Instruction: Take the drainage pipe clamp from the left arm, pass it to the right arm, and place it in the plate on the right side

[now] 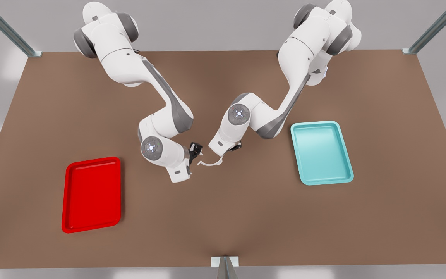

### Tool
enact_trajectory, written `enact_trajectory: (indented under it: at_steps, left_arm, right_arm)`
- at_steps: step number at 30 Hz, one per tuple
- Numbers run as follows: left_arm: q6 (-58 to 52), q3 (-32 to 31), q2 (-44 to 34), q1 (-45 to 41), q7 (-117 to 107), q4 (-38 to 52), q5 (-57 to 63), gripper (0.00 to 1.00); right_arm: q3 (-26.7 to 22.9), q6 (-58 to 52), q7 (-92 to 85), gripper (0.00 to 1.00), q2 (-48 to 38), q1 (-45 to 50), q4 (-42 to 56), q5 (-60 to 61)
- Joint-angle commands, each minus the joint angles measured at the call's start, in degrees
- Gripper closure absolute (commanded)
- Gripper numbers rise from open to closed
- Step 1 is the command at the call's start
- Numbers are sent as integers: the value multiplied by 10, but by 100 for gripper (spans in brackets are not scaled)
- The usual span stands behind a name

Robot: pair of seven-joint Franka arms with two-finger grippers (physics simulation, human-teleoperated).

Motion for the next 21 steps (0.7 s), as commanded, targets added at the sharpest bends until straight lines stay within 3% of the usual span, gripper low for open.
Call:
enact_trajectory:
  at_steps: [1,18,19,21]
  left_arm:
    - [3,0,-1,0,-98,0,-1,79]
    - [9,0,3,-5,-97,0,-1,79]
    - [9,0,3,-5,-97,0,-1,79]
    - [9,0,4,-5,-97,0,-1,79]
  right_arm:
    - [0,31,-246,0,1,7,-1,0]
    - [0,61,-244,1,40,30,8,0]
    - [0,64,-243,6,44,30,9,0]
    - [0,65,-245,45,48,31,11,0]
